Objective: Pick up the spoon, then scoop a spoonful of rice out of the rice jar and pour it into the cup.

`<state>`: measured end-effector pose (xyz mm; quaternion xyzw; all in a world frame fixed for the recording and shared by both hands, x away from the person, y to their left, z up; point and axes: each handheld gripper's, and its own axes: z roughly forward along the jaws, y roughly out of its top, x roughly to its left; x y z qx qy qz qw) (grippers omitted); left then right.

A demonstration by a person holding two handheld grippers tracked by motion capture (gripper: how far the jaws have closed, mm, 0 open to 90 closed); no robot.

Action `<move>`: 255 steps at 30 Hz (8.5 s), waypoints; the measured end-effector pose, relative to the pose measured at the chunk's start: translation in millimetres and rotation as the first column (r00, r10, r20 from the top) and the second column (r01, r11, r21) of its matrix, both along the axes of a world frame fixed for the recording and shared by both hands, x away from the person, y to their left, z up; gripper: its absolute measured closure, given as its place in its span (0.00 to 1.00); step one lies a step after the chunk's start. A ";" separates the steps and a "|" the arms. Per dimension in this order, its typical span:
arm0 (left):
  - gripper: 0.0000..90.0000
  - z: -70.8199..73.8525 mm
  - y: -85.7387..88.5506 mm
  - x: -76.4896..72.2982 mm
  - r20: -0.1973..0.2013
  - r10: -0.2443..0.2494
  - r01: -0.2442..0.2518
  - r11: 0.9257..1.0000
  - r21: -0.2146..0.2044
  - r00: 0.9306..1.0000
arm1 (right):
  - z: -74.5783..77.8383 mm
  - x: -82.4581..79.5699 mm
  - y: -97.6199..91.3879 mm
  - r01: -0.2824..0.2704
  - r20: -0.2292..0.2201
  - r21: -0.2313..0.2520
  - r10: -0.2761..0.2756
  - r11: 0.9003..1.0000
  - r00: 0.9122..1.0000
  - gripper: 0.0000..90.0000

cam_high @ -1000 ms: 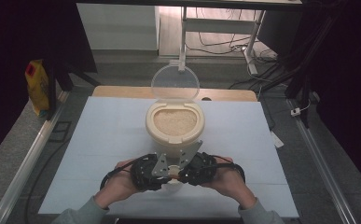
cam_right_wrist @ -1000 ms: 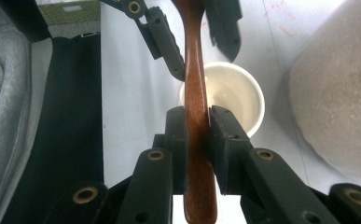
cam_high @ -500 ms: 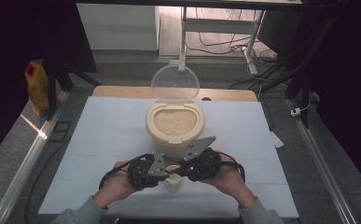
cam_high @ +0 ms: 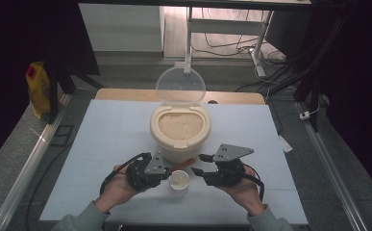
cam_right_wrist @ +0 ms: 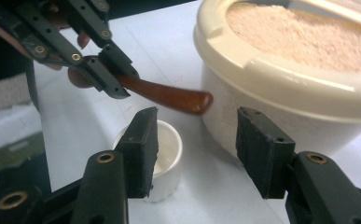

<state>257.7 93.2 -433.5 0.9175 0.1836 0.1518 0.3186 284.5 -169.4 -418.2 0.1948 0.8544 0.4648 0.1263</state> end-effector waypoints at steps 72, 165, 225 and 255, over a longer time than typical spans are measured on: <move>0.42 -13.3 51.7 -9.2 -0.024 0.189 -0.188 0.946 -0.264 0.982 | -6.1 -2.3 6.9 0.124 -0.145 0.466 -0.063 0.876 0.987 0.93; 0.30 -71.0 116.1 -13.8 -0.125 0.374 -0.394 0.892 -0.221 0.919 | 47.1 61.5 -56.2 0.364 -0.036 0.532 -0.409 0.765 0.912 0.93; 0.29 -69.7 118.3 -13.5 -0.112 0.380 -0.396 0.892 -0.217 0.918 | 6.6 79.2 -52.2 0.559 -0.486 0.549 -0.307 0.621 0.818 0.93; 0.29 -69.8 116.3 -13.3 -0.104 0.379 -0.392 0.896 -0.210 0.920 | 8.0 85.4 -71.4 0.630 -0.596 0.580 -0.258 0.517 0.761 0.93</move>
